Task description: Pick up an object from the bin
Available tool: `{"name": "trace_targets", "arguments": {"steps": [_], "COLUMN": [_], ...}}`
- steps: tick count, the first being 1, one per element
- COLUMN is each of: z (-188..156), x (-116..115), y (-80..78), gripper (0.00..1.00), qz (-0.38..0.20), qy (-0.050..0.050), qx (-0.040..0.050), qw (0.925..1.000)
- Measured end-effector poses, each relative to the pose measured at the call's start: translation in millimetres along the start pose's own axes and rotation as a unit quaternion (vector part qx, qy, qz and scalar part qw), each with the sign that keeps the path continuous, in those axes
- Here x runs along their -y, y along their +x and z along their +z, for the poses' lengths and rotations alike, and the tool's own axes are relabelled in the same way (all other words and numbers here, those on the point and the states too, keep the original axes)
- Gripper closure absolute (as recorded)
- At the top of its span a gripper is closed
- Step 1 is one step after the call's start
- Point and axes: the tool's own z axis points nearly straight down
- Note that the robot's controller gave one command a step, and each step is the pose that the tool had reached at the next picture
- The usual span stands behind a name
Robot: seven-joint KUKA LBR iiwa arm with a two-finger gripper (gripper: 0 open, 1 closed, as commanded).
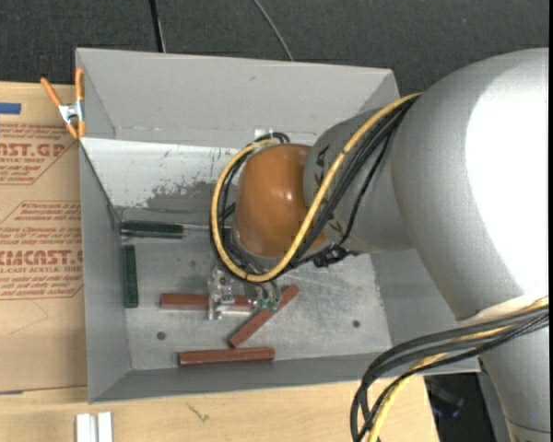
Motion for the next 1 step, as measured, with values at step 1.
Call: {"name": "trace_targets", "arguments": {"steps": [1], "z": [-145.8], "x": [-2.7], "y": [-3.3], "gripper": [1.0], "qz": [-0.014], "qy": [0.003], "qx": [-0.0078], "qw": [0.9999]}}
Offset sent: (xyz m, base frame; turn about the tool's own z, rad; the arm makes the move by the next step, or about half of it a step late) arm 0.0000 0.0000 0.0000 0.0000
